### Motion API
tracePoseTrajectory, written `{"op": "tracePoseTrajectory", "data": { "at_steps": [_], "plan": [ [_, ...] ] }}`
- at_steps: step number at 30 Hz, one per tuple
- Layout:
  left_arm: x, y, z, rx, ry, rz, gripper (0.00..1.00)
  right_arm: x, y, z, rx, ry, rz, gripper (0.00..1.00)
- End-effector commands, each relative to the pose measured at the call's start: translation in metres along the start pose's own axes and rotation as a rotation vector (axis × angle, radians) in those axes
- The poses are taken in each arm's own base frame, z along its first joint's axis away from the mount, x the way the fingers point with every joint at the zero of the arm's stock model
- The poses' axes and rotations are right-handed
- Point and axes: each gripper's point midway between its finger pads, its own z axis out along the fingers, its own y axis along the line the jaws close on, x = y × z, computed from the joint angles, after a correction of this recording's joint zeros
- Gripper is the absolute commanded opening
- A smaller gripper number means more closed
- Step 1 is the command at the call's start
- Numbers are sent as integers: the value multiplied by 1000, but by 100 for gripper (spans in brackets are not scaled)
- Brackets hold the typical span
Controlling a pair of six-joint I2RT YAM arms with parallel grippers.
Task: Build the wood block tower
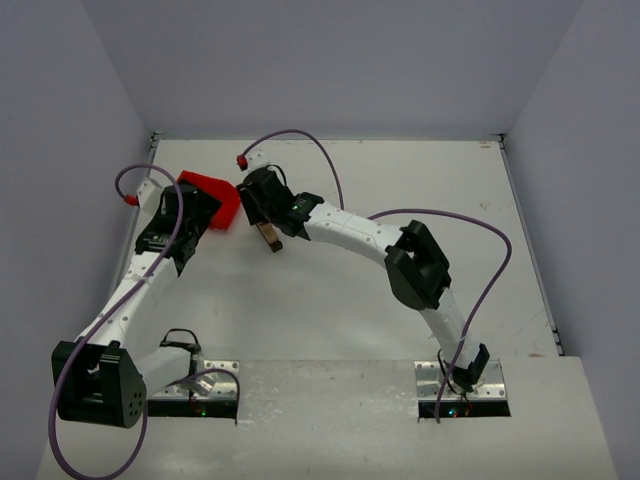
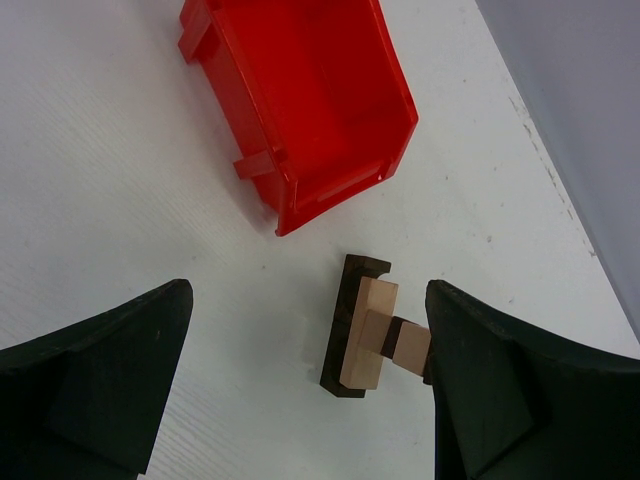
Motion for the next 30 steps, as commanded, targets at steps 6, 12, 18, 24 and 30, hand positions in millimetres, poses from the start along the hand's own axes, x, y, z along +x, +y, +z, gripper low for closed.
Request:
{"op": "tracePoseTrajectory", "data": {
  "at_steps": [6, 12, 18, 24, 30],
  "plan": [
    [-12, -12, -6, 58, -38, -39, 100, -32, 9, -10, -23, -78, 24, 63],
    [-14, -13, -8, 65, -41, -31, 100, -42, 7, -22, -32, -107, -16, 99],
    [-22, -13, -14, 70, -69, -8, 100, -48, -18, -67, -4, -157, -57, 99],
    [-19, -20, -17, 121, -53, 25, 100, -12, -74, -119, 108, -128, -44, 99],
    [-13, -8, -15, 45, -13, 78, 100, 78, -172, -185, 255, -60, 174, 99]
  ]
}}
